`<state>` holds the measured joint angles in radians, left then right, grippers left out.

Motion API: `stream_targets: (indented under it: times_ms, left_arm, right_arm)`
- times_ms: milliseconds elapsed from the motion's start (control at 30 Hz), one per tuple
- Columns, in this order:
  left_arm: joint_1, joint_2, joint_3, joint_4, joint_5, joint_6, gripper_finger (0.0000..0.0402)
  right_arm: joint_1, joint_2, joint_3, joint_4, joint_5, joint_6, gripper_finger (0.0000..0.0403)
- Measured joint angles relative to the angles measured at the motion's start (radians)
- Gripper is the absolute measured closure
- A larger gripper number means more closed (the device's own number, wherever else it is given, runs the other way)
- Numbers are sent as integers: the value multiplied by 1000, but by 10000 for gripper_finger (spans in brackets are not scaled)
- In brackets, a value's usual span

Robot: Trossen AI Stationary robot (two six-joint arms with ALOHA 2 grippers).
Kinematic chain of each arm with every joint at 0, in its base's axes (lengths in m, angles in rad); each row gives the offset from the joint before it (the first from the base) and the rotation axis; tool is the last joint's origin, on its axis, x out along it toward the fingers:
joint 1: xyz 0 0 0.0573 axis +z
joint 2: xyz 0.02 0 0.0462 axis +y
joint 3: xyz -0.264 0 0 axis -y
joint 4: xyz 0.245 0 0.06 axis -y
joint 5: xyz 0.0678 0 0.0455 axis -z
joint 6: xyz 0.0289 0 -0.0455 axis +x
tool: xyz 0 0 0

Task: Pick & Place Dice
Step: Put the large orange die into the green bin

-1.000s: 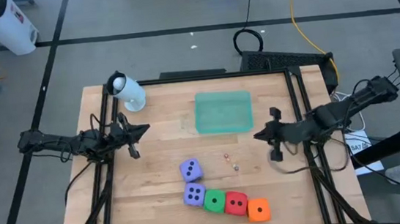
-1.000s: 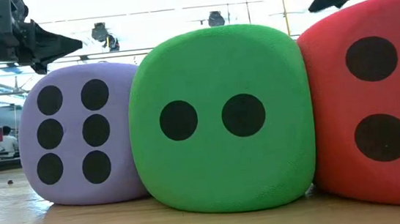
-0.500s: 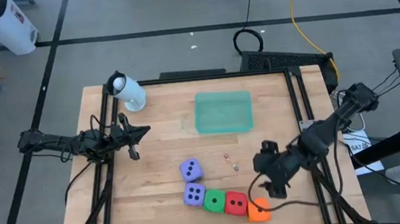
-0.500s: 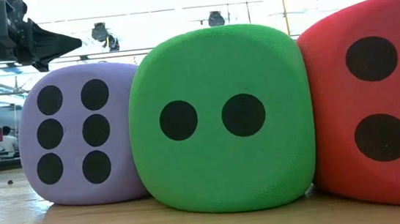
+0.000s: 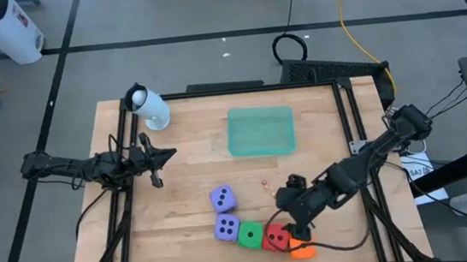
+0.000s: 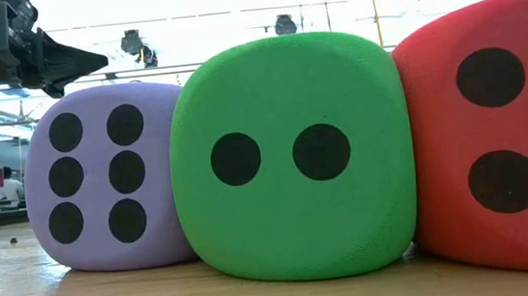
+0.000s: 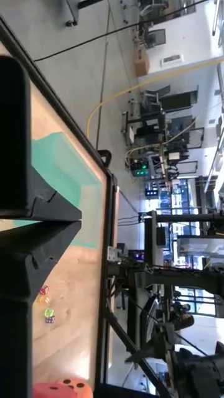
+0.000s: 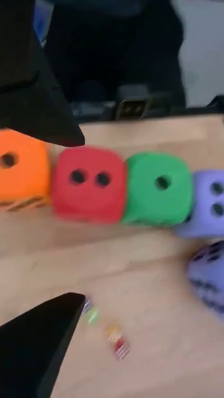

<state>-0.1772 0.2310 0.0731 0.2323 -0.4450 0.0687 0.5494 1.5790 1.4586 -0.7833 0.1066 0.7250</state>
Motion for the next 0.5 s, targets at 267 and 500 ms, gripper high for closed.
stream_targets:
  times_ms: [267,500]
  left_arm:
    - [0,0,0,3,-8,-18,369]
    - [0,0,0,-16,-7,-53,369]
  right_arm:
    - [-10,106,0,-42,-148,59,9]
    - [82,103,-1,-67,-200,174,9]
